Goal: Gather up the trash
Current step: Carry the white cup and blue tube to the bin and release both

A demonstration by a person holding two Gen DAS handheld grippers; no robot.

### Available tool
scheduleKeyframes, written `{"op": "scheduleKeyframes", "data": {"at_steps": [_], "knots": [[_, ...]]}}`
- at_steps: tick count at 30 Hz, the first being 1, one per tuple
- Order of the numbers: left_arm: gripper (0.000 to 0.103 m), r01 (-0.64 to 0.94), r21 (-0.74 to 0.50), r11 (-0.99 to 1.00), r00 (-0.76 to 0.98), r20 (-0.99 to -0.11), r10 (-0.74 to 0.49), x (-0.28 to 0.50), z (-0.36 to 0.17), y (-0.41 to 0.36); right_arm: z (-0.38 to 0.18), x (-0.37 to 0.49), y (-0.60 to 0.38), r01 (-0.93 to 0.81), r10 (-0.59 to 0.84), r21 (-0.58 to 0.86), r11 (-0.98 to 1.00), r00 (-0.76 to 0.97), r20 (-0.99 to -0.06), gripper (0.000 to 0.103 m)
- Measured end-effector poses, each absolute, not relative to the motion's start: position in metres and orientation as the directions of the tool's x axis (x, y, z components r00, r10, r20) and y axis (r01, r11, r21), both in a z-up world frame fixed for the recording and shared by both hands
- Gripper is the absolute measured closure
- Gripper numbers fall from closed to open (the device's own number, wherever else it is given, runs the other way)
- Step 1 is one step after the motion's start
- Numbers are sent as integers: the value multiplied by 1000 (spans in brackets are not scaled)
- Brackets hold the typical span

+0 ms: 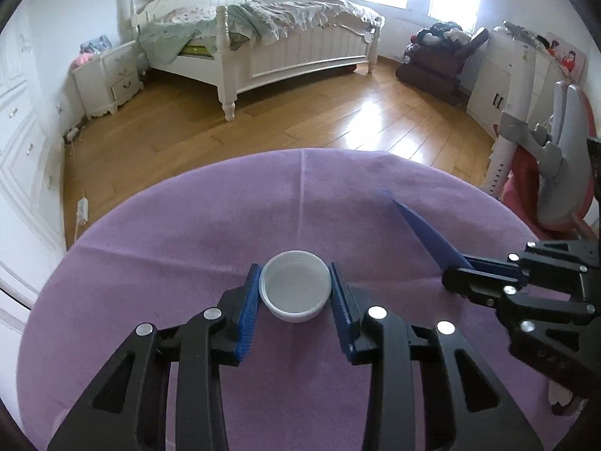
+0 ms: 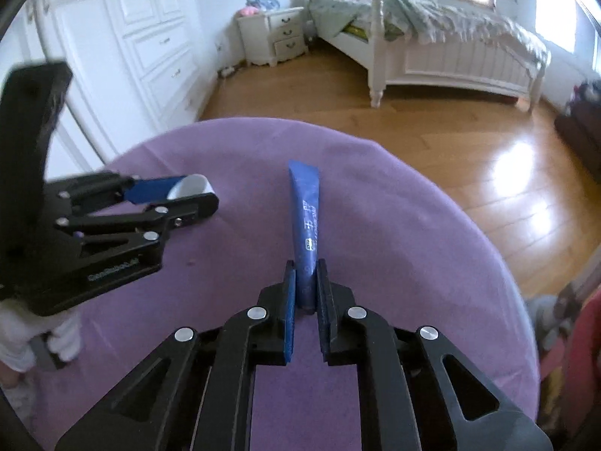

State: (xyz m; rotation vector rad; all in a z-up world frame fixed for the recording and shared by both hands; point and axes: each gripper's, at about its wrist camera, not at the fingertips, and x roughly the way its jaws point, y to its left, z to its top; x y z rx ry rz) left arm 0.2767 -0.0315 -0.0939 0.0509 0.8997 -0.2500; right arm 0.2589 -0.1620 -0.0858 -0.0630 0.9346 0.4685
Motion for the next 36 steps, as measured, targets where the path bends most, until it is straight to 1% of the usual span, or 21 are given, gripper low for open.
{"op": "scheduleKeyframes", "data": {"at_steps": [4, 7, 12, 18, 24, 31, 36], "knots": [[67, 263, -128, 956, 596, -758, -265, 253, -83, -39, -70, 232, -186, -387, 423, 236, 891, 522, -741, 93], [67, 316, -173, 933, 592, -732, -337, 229, -70, -60, -56, 195, -216, -358, 492, 342, 869, 551, -674, 93], [67, 451, -215, 866, 553, -695, -460, 184, -49, -121, -46, 131, -279, -264, 501, 441, 858, 618, -606, 93], [67, 600, -249, 760, 466, -664, -585, 134, -33, -207, -44, 59, -364, -116, 410, 474, 873, 702, -582, 93], [67, 696, -266, 666, 368, -665, -650, 98, -39, -285, -52, -13, -445, 35, 293, 494, 869, 768, -569, 93], [67, 768, -275, 578, 258, -694, -672, 65, -60, -350, -76, -74, -528, 202, 172, 532, 822, 803, -570, 93], [67, 773, -288, 566, 212, -723, -658, 58, -82, -384, -94, -95, -561, 270, 134, 559, 784, 805, -577, 93]]}}
